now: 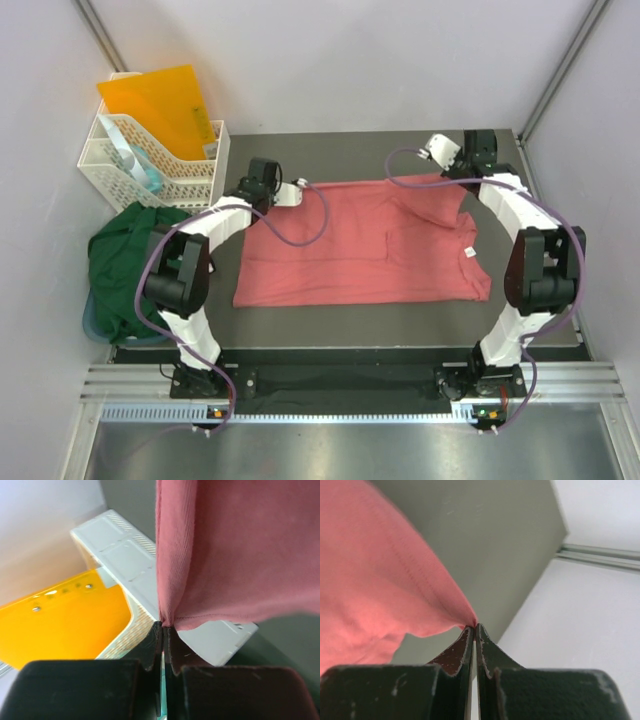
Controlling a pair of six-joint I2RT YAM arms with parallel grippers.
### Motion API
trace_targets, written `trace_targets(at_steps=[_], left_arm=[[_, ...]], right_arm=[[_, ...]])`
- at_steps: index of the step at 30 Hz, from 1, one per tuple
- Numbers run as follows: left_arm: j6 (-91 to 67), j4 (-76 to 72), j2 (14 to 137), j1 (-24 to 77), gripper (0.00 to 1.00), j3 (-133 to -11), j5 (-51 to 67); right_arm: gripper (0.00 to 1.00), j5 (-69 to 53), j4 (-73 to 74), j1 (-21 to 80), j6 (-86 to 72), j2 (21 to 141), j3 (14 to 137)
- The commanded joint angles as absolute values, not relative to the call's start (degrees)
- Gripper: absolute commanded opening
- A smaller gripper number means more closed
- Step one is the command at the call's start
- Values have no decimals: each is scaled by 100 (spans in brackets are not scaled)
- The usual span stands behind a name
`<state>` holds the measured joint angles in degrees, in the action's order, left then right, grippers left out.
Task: Fold and stack the t-shirts
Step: Fold the other side of the tshirt into a rectangle
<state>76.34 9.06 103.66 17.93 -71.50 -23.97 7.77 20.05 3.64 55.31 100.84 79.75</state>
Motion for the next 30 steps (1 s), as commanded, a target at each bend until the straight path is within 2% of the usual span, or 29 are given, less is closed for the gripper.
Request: trace_targets(at_steps=[1,7,15,24,30], left_arm=[[7708,1371,9871,1635,0,-6909,-2303],[7699,2152,9457,1573,0,-6557,-1750],[7647,2795,9290,1556,0,-6355,-1292],[7673,3146,9273,1564,0,-6372,-1099],[7743,3585,9237,1564,0,-6363,-888]], right_arm=[[0,185,3215,369,5923,9466,7814],[0,35,4094,246,6310,9062,7541],[0,-413,5526,176,6801,8965,7857],[0,-448,6458,62,7162,9079,8665],[0,-360,6908,62,7461,9114,8736]])
